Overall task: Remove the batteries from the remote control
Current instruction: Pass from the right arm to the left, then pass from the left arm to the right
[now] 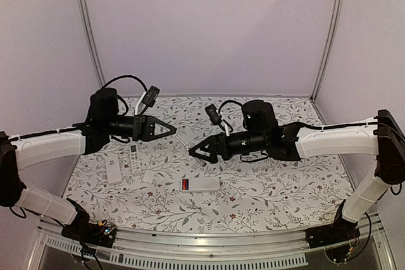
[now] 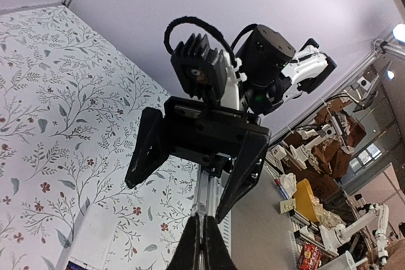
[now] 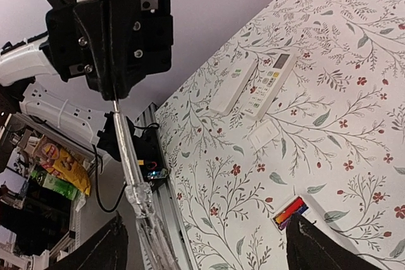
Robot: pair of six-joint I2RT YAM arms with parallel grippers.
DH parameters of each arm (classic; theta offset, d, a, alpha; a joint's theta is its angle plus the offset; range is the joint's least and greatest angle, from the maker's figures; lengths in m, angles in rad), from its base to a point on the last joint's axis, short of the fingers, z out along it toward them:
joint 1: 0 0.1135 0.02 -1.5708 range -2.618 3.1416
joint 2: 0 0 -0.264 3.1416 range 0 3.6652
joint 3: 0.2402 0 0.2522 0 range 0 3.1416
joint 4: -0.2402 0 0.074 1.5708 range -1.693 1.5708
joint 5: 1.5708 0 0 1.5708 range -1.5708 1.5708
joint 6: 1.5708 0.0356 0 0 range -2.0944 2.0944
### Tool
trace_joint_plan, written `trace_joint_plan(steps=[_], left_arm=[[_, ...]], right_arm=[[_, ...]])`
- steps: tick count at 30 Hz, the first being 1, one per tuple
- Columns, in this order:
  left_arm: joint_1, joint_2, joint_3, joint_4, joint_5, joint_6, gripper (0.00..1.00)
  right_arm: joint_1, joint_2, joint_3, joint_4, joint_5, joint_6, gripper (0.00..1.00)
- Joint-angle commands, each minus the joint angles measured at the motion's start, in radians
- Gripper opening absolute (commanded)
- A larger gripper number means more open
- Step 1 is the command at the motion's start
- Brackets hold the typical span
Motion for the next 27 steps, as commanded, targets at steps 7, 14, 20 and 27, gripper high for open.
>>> trace_joint_plan(steps=[7, 14, 20, 27], left_arm=[[0.012, -0.169, -0.136, 0.365, -0.326, -0.35, 0.0], [0.004, -0.203, -0.16, 0.413, -0.417, -0.425, 0.0], [-0.003, -0.206, -0.15, 0.407, -0.431, -0.433, 0.0], [-0.017, -0.186, -0.136, 0.406, -0.433, -0.435, 0.0]], right_arm=[[-0.004, -0.164, -0.219, 0.493, 0.22, 0.166, 0.91], [0.011, -0.127, -0.177, 0.629, 0.179, 0.194, 0.88], [0.038, -0.069, -0.106, 0.64, 0.152, 0.19, 0.81], [0.04, -0.04, -0.068, 0.641, 0.146, 0.182, 0.7]])
